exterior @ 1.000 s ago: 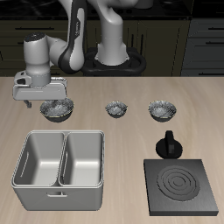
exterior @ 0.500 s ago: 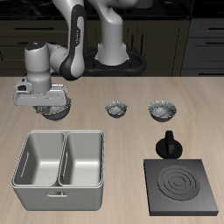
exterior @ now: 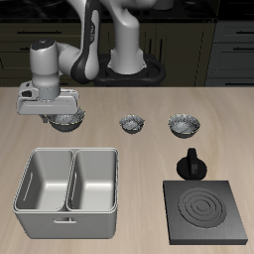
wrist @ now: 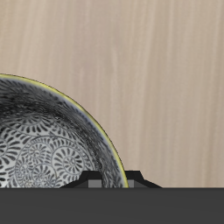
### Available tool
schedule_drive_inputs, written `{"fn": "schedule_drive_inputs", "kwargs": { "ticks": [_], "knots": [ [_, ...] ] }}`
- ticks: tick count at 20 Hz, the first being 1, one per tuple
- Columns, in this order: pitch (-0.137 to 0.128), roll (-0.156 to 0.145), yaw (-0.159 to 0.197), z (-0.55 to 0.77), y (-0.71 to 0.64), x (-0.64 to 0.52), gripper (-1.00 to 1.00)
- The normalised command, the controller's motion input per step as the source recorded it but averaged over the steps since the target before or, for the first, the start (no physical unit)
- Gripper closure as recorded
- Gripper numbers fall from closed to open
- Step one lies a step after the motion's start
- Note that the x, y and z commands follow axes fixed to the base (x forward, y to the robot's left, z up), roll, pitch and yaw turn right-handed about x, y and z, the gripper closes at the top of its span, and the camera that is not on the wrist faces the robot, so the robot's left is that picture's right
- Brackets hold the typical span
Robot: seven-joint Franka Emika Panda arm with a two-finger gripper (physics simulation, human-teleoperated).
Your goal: Turn off the stove and place the largest bowl in the left side of the drainer and the medium bowl in the right side
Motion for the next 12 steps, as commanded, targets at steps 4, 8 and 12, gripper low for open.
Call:
{"fn": "schedule_drive_inputs", "kwargs": {
  "ticks": [4, 8, 12],
  "knots": [
    [0.060, -0.152, 0.059, 0.43, 0.01, -0.07, 1.00],
    [0.101, -0.138, -0.028, 0.33, -0.04, -0.10, 1.00],
    [0.009, -0.167, 0.006, 0.48, 0.00, -0.02, 1.00]
  ]
}}
